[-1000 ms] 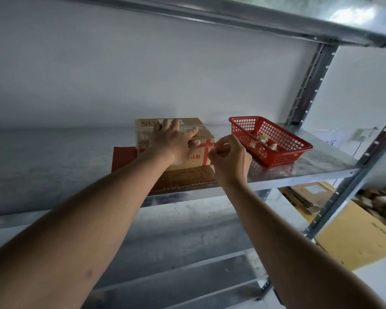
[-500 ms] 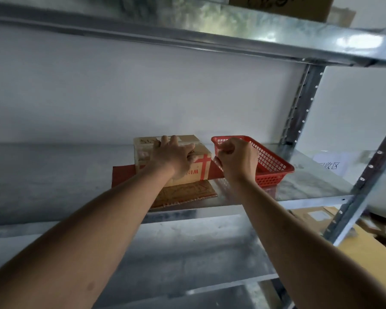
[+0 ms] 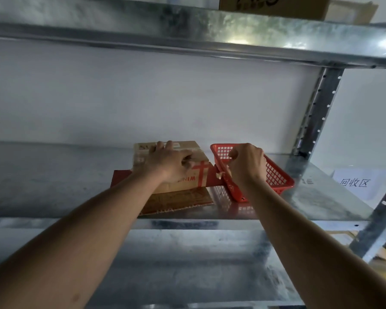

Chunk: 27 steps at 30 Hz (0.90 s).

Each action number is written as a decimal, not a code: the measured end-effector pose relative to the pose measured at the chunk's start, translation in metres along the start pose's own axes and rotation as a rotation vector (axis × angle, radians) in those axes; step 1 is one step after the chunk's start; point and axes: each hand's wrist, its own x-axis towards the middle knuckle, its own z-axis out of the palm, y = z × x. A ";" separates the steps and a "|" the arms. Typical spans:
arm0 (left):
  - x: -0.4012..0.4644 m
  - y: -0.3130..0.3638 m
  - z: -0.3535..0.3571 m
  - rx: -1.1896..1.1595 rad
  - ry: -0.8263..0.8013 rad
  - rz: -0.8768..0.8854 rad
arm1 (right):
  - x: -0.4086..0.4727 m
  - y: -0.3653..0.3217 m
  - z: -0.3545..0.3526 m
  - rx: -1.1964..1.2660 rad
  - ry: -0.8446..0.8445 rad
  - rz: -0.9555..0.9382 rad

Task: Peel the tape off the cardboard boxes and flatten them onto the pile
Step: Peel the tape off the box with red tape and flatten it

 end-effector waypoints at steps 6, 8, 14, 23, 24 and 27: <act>0.001 -0.006 -0.006 0.060 -0.011 0.008 | 0.005 -0.009 -0.006 0.123 0.010 -0.142; -0.001 -0.007 -0.011 0.080 0.026 -0.002 | 0.002 -0.016 0.000 0.195 -0.070 -0.220; -0.005 -0.044 -0.026 -0.281 -0.021 -0.027 | -0.020 -0.051 0.036 0.193 -0.276 -0.465; -0.024 -0.111 -0.019 -0.390 0.044 -0.073 | -0.034 -0.105 0.066 0.286 -0.398 -0.372; -0.027 -0.118 -0.018 -0.445 0.041 -0.061 | -0.035 -0.111 0.072 0.277 -0.450 -0.313; -0.035 -0.131 -0.014 -0.505 0.006 -0.013 | -0.036 -0.123 0.089 0.419 -0.550 -0.233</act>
